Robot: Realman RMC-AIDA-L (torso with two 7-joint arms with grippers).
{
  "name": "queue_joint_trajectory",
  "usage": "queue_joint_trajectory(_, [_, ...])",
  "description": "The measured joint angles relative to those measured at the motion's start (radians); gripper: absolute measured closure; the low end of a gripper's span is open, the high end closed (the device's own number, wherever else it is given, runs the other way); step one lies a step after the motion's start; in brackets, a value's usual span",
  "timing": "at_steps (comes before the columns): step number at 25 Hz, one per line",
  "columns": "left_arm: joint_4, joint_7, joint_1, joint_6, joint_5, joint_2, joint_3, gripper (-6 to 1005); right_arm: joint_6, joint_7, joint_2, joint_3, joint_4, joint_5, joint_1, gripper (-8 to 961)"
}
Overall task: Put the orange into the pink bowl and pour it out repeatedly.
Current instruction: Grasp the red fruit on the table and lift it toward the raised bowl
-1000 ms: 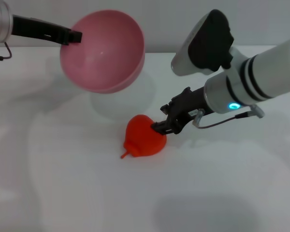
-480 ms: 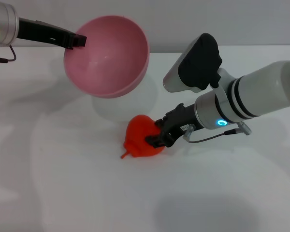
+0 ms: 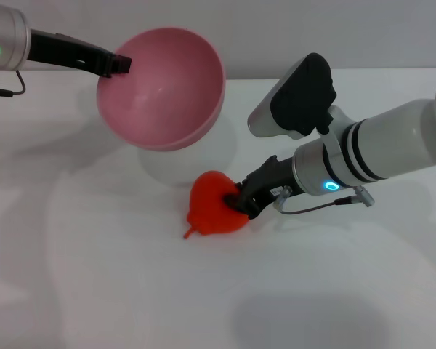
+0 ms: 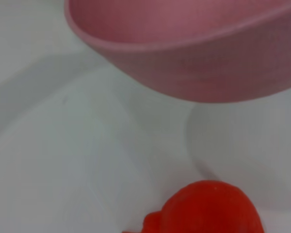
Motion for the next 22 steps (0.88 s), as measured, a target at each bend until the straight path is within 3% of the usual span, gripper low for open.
queue_joint_trajectory(2, [0.0, 0.0, 0.001, 0.0, 0.0, 0.0, 0.0, 953, 0.0, 0.0, 0.0, -0.002, 0.0, 0.0, 0.001, 545])
queue_joint_trajectory(7, [-0.001, 0.0, 0.006, -0.001, 0.0, 0.0, 0.0, 954, 0.001, 0.0, 0.0, -0.002, 0.001, 0.0, 0.001, 784])
queue_joint_trajectory(12, [-0.001, 0.0, 0.013, -0.001, 0.0, 0.0, 0.0, 954, 0.001, 0.001, -0.001, 0.005, -0.026, 0.0, -0.014, 867])
queue_joint_trajectory(16, [0.001, 0.0, 0.018, -0.001, 0.0, 0.0, 0.0, 954, 0.019, 0.004, -0.006, 0.064, -0.12, -0.035, -0.077, 907])
queue_joint_trajectory(22, [0.004, 0.0, 0.022, 0.0, 0.0, 0.008, 0.0, 954, 0.02, 0.008, -0.009, 0.252, -0.324, -0.062, -0.206, 906])
